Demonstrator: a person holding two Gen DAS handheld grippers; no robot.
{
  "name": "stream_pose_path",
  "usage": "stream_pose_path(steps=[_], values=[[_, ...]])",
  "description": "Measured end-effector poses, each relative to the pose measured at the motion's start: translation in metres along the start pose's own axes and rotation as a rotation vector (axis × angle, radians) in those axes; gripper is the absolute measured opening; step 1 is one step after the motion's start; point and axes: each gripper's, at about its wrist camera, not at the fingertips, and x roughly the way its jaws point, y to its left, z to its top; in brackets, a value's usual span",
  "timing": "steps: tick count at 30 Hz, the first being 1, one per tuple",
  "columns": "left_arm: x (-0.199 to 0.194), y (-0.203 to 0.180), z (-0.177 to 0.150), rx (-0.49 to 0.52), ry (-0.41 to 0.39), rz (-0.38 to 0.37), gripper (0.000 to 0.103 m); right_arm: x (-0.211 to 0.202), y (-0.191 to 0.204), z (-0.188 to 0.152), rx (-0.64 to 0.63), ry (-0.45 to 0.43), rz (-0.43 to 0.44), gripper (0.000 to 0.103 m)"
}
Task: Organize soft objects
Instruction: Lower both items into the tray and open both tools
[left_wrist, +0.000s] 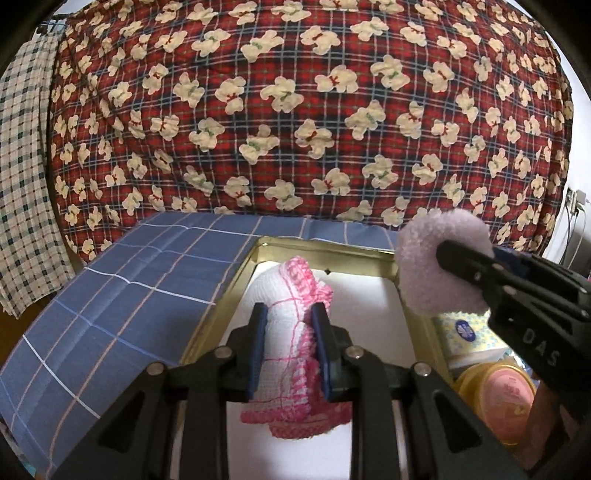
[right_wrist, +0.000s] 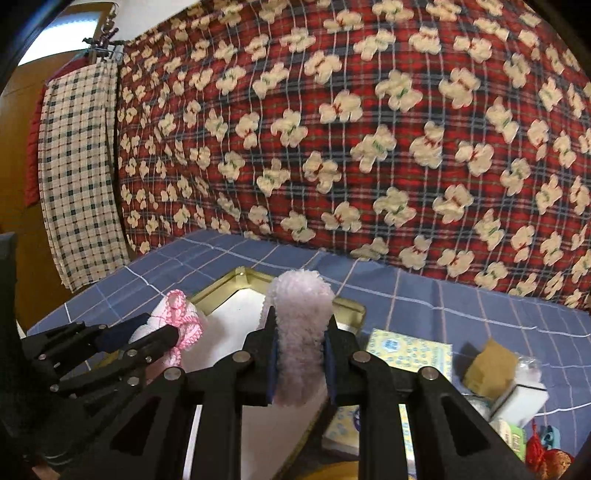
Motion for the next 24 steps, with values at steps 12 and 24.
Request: stream_pose_path(steps=[12, 24], values=[[0.018, 0.009, 0.007, 0.004, 0.083, -0.027, 0.023, 0.033, 0.008, 0.006, 0.001, 0.103, 0.029, 0.023], [0.024, 0.011, 0.009, 0.017, 0.113, -0.028, 0.023, 0.049, 0.018, 0.006, -0.016, 0.178, 0.040, 0.023]])
